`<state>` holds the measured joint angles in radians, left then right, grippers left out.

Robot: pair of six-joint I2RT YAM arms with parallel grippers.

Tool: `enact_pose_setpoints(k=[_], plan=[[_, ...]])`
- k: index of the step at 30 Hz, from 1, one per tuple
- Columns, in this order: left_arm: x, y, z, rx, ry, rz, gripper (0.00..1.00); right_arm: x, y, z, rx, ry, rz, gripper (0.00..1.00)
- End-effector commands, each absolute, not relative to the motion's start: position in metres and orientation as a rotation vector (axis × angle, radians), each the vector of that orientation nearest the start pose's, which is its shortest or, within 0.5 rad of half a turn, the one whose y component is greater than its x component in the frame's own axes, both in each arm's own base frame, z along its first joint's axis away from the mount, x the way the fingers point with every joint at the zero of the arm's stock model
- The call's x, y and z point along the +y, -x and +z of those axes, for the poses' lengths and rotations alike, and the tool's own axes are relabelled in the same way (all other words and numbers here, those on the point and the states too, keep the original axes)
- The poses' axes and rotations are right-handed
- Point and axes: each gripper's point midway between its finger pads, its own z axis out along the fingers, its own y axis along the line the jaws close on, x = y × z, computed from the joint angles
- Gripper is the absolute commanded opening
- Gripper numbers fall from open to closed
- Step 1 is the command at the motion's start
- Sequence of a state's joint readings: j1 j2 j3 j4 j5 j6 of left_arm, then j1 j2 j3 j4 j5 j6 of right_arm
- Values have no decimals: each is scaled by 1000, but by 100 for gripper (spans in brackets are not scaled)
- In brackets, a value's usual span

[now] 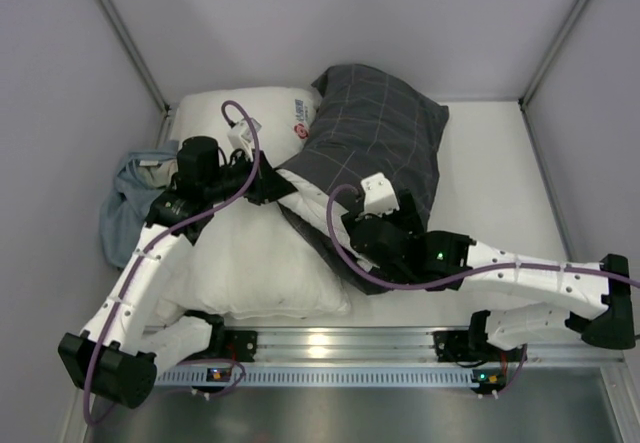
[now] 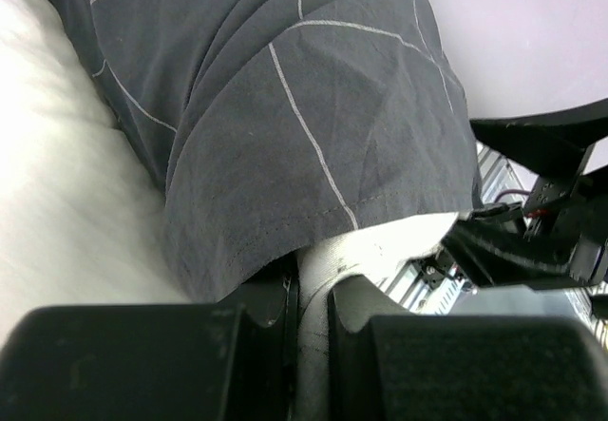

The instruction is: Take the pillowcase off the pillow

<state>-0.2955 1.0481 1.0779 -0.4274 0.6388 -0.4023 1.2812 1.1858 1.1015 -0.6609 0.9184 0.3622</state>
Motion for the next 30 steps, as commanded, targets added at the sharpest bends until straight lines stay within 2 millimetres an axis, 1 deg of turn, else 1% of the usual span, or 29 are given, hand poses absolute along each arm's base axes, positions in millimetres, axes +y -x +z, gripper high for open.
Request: enact_pose_setpoints(k=[1, 3, 5, 7, 9, 10, 11, 12, 14, 18, 25, 26, 28, 29, 30], plan=[[-200, -256, 334, 1874, -349, -1075, 0, 182, -227, 276, 1793, 226, -289, 85], [-199, -253, 329, 1890, -352, -1071, 0, 170, -232, 282, 1787, 174, -304, 84], [-197, -252, 329, 1892, -351, -1055, 0, 161, -236, 287, 1787, 138, -308, 84], [-195, -250, 327, 1898, -353, -1043, 0, 153, -236, 293, 1784, 111, -292, 84], [-194, -250, 325, 1903, -355, -1039, 0, 143, -238, 296, 1784, 84, -295, 84], [-194, -249, 326, 1901, -355, -1039, 0, 142, -238, 295, 1793, 86, -291, 84], [-194, -249, 326, 1900, -358, -1040, 0, 135, -241, 292, 1802, 74, -308, 84], [-194, -249, 325, 1900, -358, -1040, 0, 133, -242, 291, 1809, 75, -312, 84], [-194, -249, 326, 1898, -360, -1038, 0, 134, -243, 288, 1829, 92, -293, 84], [-194, -248, 323, 1905, -360, -1039, 0, 130, -240, 294, 1823, 74, -260, 84], [-194, -244, 324, 1901, -366, -1042, 0, 108, -249, 296, 1798, -3, -375, 83], [-193, -244, 323, 1901, -366, -1042, 0, 103, -252, 296, 1796, -23, -394, 82], [-192, -242, 323, 1902, -367, -1039, 0, 100, -255, 294, 1797, -52, -406, 76], [-192, -241, 324, 1896, -369, -1034, 0, 94, -257, 293, 1799, -79, -416, 71], [-191, -240, 324, 1898, -369, -1032, 0, 94, -260, 290, 1804, -95, -421, 61]])
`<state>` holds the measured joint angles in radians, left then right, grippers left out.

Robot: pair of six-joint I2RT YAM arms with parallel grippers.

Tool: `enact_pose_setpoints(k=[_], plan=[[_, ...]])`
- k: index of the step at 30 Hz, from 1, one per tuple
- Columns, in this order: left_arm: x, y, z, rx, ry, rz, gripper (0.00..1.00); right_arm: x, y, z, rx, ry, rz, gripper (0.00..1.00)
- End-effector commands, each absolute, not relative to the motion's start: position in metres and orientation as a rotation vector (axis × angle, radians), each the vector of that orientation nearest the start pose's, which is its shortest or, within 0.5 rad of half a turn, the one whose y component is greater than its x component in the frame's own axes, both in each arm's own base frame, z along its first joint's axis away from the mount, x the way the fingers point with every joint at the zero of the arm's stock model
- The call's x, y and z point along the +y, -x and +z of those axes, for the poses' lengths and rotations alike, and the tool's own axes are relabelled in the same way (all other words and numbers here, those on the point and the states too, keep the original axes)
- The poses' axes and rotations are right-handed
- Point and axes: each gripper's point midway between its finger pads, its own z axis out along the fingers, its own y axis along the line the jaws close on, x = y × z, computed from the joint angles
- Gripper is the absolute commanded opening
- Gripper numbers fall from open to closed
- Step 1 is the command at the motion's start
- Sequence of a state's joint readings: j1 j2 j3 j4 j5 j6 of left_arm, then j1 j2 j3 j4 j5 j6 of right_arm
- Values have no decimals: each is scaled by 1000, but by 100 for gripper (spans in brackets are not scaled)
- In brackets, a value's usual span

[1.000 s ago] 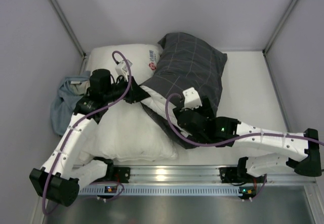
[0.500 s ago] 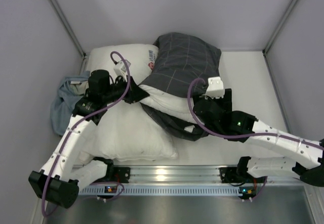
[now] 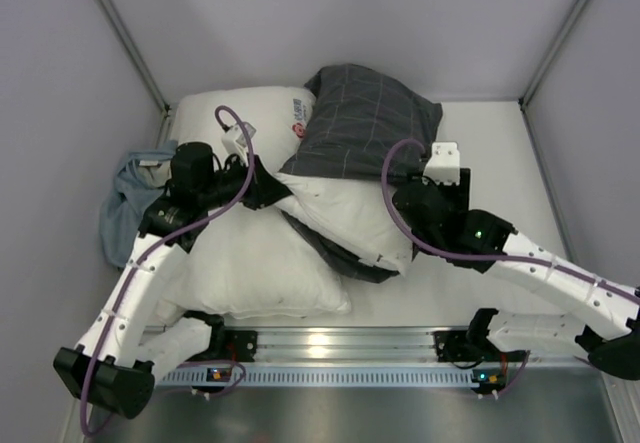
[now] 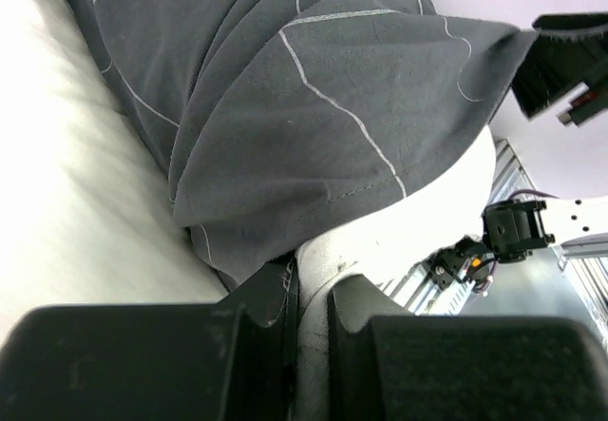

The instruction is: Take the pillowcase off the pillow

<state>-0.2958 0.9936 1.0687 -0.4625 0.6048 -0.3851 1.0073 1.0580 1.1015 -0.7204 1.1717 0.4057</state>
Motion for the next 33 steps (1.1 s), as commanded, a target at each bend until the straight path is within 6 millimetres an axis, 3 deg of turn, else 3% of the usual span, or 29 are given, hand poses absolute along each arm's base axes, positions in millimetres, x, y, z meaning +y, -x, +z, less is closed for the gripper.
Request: enact_pose_setpoints(k=[1, 2, 5, 6, 11, 16, 20, 23, 25, 27, 28, 30, 31, 33], plan=[[-190, -239, 326, 1892, -368, -1028, 0, 94, -262, 288, 1810, -104, -421, 55], [-190, -238, 328, 1885, -366, -1026, 0, 91, -265, 282, 1820, -114, -444, 49], [-187, -234, 336, 1861, -360, -1018, 0, 97, -276, 264, 1840, -105, -453, 7], [-186, -233, 339, 1849, -353, -1013, 0, 103, -282, 259, 1835, -125, -423, 0], [-178, -218, 382, 1727, -324, -1003, 0, 115, -305, 204, 1909, -167, -371, 0], [-170, -186, 433, 1590, -321, -1025, 0, 123, -330, 177, 1940, -243, -304, 0], [-156, -156, 468, 1520, -308, -999, 0, 106, -354, 160, 1988, -320, -331, 0], [-148, -141, 476, 1500, -314, -965, 0, 90, -367, 156, 2010, -362, -343, 0], [-145, -133, 471, 1512, -322, -953, 0, 76, -371, 157, 2020, -368, -363, 0], [-152, -131, 458, 1546, -353, -992, 0, 83, -369, 159, 2050, -307, -314, 0], [-157, -131, 451, 1567, -373, -1023, 0, 91, -365, 169, 2055, -248, -263, 2], [-169, -137, 431, 1612, -423, -1088, 0, 108, -356, 176, 2067, -176, -149, 19], [-177, -132, 424, 1619, -480, -1153, 0, 118, -348, 194, 2042, -130, -86, 46], [-186, -135, 405, 1620, -537, -1204, 0, 139, -332, 204, 2064, -18, 31, 66]])
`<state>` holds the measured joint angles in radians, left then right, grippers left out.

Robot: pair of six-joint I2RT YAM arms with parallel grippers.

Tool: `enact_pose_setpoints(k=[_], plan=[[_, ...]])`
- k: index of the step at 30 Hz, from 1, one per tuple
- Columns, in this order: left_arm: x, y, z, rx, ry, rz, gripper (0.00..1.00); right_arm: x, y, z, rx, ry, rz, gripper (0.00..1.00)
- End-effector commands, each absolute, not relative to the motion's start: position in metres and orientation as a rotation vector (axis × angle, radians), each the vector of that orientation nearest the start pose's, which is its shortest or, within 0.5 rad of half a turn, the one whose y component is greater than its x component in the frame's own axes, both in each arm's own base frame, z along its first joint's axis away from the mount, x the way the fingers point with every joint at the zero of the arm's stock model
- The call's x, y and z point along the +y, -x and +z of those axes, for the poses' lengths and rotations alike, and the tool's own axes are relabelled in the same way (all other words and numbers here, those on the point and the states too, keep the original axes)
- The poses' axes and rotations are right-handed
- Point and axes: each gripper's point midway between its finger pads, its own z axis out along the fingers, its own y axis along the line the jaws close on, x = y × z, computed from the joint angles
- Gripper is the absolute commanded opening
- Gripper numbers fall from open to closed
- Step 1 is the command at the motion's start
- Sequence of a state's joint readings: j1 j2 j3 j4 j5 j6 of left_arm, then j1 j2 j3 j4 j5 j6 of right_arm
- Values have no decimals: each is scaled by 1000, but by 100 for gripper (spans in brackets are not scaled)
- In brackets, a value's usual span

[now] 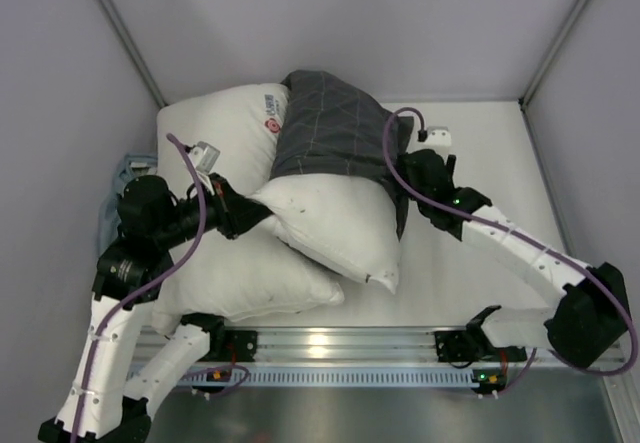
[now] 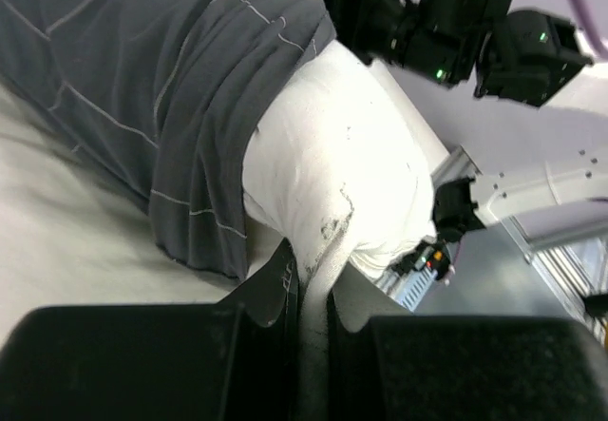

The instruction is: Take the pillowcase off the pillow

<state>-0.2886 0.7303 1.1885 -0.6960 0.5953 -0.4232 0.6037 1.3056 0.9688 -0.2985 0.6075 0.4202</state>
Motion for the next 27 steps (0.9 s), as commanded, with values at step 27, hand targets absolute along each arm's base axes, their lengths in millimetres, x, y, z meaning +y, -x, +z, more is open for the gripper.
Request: enact_pose_setpoints(k=[27], plan=[[-203, -106, 302, 1792, -702, -1452, 0, 306, -219, 333, 1687, 725, 791, 81]])
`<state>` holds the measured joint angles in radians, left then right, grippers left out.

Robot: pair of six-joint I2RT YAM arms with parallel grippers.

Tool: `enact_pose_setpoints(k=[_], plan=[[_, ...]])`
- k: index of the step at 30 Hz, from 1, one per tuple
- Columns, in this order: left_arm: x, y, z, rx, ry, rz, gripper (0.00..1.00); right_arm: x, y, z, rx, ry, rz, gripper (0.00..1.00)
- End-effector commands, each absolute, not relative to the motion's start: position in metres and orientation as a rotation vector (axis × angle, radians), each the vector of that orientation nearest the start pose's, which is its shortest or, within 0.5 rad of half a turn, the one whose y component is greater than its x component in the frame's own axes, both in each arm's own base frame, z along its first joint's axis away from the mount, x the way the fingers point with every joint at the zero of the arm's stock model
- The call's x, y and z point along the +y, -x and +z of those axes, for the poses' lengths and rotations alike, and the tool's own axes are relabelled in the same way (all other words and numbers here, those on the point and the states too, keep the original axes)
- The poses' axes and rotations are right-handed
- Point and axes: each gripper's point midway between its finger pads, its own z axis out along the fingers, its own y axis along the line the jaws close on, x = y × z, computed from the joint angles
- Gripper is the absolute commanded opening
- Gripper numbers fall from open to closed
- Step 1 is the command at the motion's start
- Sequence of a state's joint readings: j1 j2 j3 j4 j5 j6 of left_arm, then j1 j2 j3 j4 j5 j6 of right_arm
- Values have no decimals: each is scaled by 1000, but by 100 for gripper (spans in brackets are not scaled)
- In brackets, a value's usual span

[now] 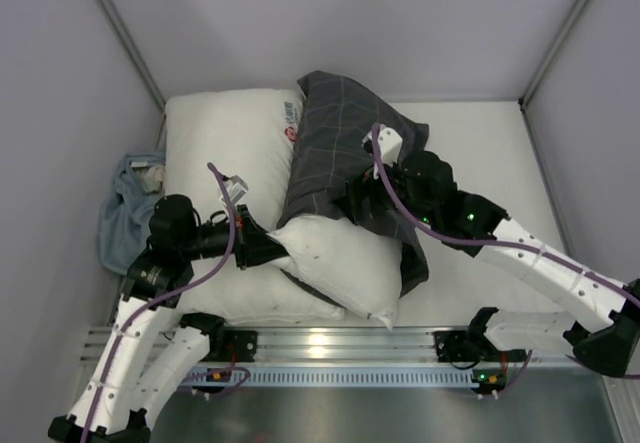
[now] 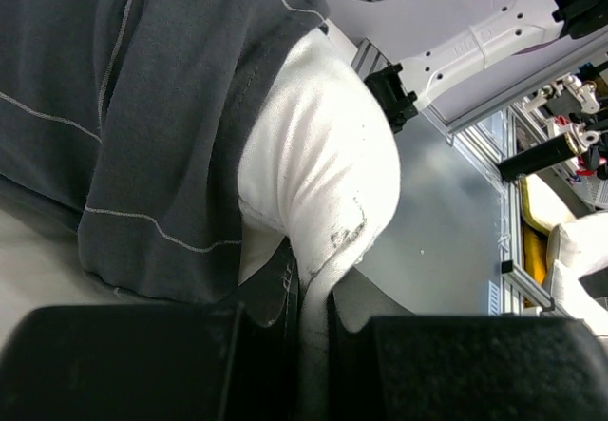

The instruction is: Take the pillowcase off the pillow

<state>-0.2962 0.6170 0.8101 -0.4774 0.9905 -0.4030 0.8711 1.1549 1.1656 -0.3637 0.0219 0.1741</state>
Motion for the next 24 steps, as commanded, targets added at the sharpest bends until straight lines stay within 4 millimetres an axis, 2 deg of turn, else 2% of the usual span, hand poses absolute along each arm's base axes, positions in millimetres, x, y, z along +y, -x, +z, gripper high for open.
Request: enact_pose_setpoints(k=[1, 4, 7, 12, 14, 15, 18, 19, 20, 22, 23, 24], plan=[[-203, -107, 300, 1797, -701, -1453, 0, 305, -217, 336, 1674, 720, 791, 81], [-203, -110, 299, 1802, -695, -1441, 0, 306, -202, 349, 1612, 731, 823, 82], [-204, -114, 295, 1814, -685, -1432, 0, 317, -187, 341, 1605, 814, 867, 82], [-204, -113, 299, 1808, -690, -1436, 0, 334, -202, 316, 1678, 832, 797, 81], [-203, -109, 303, 1796, -699, -1449, 0, 332, -223, 318, 1690, 751, 708, 80], [-203, -107, 306, 1784, -709, -1451, 0, 336, -234, 307, 1720, 744, 656, 78], [-202, -98, 315, 1750, -733, -1464, 0, 336, -267, 295, 1752, 665, 491, 71], [-202, -96, 317, 1741, -742, -1469, 0, 326, -283, 294, 1758, 586, 396, 68], [-202, -93, 320, 1734, -748, -1474, 0, 325, -298, 290, 1757, 533, 349, 65], [-201, -87, 324, 1712, -765, -1481, 0, 313, -321, 292, 1752, 417, 264, 49], [-201, -85, 326, 1710, -766, -1484, 0, 307, -342, 285, 1769, 353, 231, 42], [-200, -82, 327, 1699, -774, -1486, 0, 303, -354, 280, 1782, 311, 207, 28]])
